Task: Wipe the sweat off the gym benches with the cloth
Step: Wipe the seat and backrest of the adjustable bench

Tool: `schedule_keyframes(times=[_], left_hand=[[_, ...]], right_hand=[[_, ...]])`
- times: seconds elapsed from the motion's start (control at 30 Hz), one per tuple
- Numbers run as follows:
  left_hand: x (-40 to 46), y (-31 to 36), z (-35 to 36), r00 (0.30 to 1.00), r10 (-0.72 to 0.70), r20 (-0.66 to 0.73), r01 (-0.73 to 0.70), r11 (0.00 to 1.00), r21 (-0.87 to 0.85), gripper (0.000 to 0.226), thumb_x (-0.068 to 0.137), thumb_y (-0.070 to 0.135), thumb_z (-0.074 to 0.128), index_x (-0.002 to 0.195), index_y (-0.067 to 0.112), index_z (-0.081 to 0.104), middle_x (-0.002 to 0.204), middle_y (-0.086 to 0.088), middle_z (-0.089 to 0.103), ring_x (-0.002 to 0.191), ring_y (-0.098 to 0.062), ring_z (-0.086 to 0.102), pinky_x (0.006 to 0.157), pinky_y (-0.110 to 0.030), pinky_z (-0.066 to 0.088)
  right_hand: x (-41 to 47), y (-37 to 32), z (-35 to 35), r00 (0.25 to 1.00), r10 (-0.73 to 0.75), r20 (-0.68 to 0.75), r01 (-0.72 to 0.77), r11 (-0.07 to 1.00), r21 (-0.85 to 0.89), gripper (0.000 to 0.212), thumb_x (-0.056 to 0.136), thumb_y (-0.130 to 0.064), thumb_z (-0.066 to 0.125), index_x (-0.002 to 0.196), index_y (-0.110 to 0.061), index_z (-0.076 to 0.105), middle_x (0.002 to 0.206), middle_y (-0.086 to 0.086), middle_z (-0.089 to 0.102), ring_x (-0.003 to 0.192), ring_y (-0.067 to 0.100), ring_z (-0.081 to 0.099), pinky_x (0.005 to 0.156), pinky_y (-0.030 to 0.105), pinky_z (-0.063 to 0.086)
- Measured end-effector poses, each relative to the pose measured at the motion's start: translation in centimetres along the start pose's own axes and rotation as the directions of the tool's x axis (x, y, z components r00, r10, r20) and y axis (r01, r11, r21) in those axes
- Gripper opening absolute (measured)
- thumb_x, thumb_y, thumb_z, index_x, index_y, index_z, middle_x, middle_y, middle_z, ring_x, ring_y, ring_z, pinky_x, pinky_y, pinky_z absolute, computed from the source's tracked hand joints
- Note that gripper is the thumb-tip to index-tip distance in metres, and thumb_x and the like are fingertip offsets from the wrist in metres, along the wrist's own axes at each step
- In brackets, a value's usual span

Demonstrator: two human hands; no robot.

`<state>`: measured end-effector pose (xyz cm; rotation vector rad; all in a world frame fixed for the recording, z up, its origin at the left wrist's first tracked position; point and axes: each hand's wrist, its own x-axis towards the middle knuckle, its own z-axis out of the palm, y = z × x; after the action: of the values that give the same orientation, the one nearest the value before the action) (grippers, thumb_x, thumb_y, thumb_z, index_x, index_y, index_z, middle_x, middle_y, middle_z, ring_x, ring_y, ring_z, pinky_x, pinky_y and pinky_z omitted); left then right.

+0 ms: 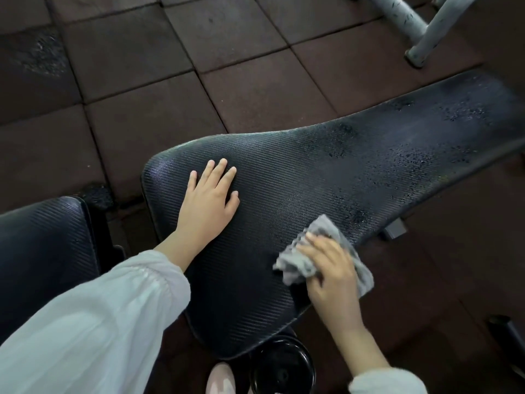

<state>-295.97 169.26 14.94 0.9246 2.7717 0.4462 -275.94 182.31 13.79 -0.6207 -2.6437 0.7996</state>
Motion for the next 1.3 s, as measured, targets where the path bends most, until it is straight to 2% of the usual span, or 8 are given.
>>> schedule_keyframes(times=[0.17,0.27,0.37,0.6,0.8,1.0,1.1,1.3], left_hand=[[-0.2,0.9,0.6,0.998,-0.031,-0.049,0.032,0.999,0.015,0.049,0.097,0.024,0.042,0.142,0.01,0.034,0.152,-0.008,0.025,0.143,-0.025,0.014,0.114,-0.047,0.007],[-1.0,2.9,1.1,0.996,0.075,-0.041,-0.073,0.996,0.058,0.051,0.09,0.033,0.036,0.132,0.006,0.05,0.14,-0.014,0.045,0.132,-0.034,0.037,0.105,-0.056,0.026],[-1.9,4.4,2.0,0.984,0.179,0.019,-0.18,0.974,0.134,0.051,0.086,0.033,0.033,0.121,0.007,0.06,0.13,-0.014,0.055,0.122,-0.035,0.05,0.096,-0.06,0.036],[-2.1,4.9,2.2,0.983,0.18,0.035,-0.183,0.969,0.165,0.051,0.087,0.034,0.033,0.123,0.007,0.058,0.13,-0.014,0.055,0.122,-0.035,0.05,0.093,-0.06,0.039],[-1.5,5.5,2.3,0.988,0.14,0.058,-0.147,0.979,0.139,0.048,0.086,0.029,0.036,0.121,0.007,0.06,0.129,-0.014,0.057,0.12,-0.035,0.052,0.093,-0.059,0.039],[-1.5,5.2,2.5,0.985,0.17,0.027,-0.172,0.974,0.148,0.05,0.088,0.031,0.032,0.124,0.008,0.058,0.131,-0.013,0.055,0.122,-0.034,0.05,0.094,-0.058,0.039],[-1.5,5.2,2.6,0.985,0.17,0.024,-0.171,0.975,0.144,0.05,0.089,0.031,0.031,0.125,0.008,0.057,0.132,-0.013,0.054,0.123,-0.034,0.049,0.095,-0.058,0.038],[-1.7,5.4,2.9,0.988,0.155,0.017,-0.156,0.977,0.143,0.051,0.088,0.03,0.03,0.125,0.007,0.057,0.132,-0.014,0.054,0.123,-0.034,0.049,0.094,-0.059,0.038]], right_hand=[[1.5,-2.9,1.2,0.996,-0.034,0.081,0.036,0.999,-0.024,0.046,0.061,-0.011,0.04,0.096,-0.014,0.07,0.11,0.001,0.066,0.109,0.014,0.046,0.095,0.031,0.029],[-2.4,-1.5,-0.2,0.96,-0.219,0.173,0.217,0.976,0.027,0.044,0.064,-0.006,0.046,0.101,-0.017,0.068,0.116,-0.003,0.063,0.114,0.013,0.047,0.096,0.03,0.031],[-3.5,1.4,-1.9,0.971,-0.174,0.165,0.167,0.984,0.057,0.054,0.059,0.006,0.057,0.107,-0.018,0.066,0.125,-0.008,0.057,0.119,0.012,0.046,0.101,0.026,0.03],[5.0,2.1,-1.3,0.994,0.108,-0.018,-0.109,0.994,-0.012,0.044,0.065,-0.012,0.044,0.1,-0.011,0.071,0.109,0.006,0.067,0.106,0.025,0.057,0.097,0.035,0.038],[0.2,0.5,-1.6,0.942,-0.226,0.246,0.231,0.973,0.011,0.043,0.066,-0.008,0.047,0.101,-0.014,0.07,0.116,-0.002,0.064,0.113,0.013,0.048,0.098,0.029,0.03],[2.9,4.0,-2.8,0.996,-0.014,0.091,0.015,1.0,-0.016,0.048,0.064,-0.001,0.047,0.106,-0.007,0.069,0.115,0.007,0.064,0.113,0.019,0.051,0.1,0.021,0.026],[6.0,2.5,-1.7,0.992,0.125,0.03,-0.123,0.991,-0.049,0.047,0.062,-0.003,0.048,0.103,-0.008,0.07,0.112,0.008,0.065,0.109,0.028,0.056,0.099,0.035,0.035],[1.7,1.2,-1.8,0.976,-0.125,0.177,0.125,0.992,0.008,0.043,0.067,-0.008,0.042,0.1,-0.012,0.07,0.113,0.0,0.065,0.111,0.015,0.049,0.095,0.031,0.032]])
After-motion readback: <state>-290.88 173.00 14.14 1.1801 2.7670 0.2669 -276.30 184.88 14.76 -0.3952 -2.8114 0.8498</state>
